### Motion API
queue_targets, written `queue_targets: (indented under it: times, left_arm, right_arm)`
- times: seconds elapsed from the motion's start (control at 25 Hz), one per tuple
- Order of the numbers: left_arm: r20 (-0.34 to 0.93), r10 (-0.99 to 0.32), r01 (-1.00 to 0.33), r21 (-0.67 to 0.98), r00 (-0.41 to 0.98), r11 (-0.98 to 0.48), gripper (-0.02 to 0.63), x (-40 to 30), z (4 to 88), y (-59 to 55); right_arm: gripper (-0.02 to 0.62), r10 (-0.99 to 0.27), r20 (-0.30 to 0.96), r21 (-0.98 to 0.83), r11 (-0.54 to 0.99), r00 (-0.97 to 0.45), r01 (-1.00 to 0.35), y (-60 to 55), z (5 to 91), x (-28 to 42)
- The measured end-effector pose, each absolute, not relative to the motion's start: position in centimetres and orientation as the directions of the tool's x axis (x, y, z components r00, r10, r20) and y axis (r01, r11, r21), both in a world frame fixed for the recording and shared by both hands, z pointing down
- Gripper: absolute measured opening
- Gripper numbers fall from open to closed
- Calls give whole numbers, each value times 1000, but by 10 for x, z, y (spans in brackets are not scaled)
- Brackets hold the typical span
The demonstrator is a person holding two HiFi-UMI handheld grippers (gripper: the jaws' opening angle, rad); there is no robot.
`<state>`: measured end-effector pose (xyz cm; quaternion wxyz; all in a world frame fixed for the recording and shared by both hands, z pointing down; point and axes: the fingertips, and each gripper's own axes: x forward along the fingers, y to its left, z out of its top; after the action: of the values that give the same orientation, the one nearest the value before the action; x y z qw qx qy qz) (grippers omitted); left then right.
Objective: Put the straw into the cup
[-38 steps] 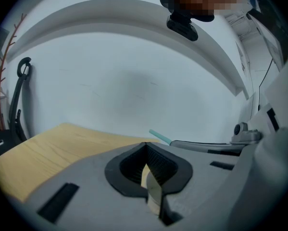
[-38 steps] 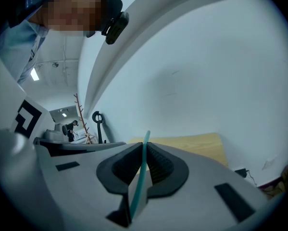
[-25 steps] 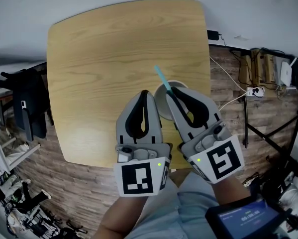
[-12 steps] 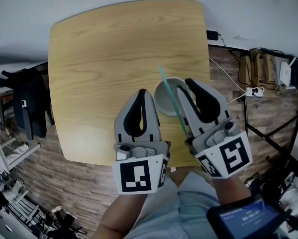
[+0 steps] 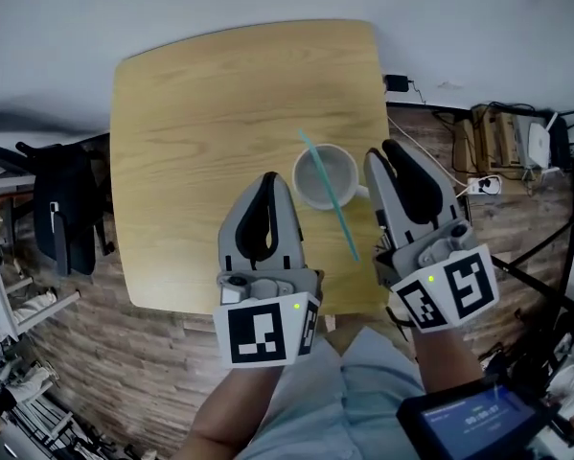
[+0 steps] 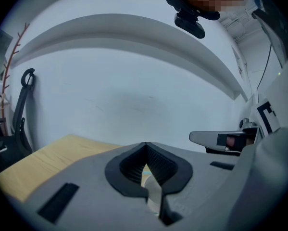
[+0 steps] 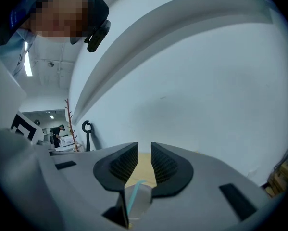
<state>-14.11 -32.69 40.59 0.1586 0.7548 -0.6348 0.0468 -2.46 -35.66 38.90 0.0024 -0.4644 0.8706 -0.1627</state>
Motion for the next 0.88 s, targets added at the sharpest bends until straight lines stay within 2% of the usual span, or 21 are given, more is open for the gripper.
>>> queue_targets:
  times: [0.64,0.88]
  left_arm:
    - [79,-966,-961,150,245,-231,-2,-120,302,-276]
    - [72,-970,-964,146,232,-220,-2,-124,298,-277]
  right_arm:
    - [77,-815,-2,-154,573,-580,-805,-292,277,-26]
    - [78,-799,45,-153,587,-600,-795,-299,284,-33]
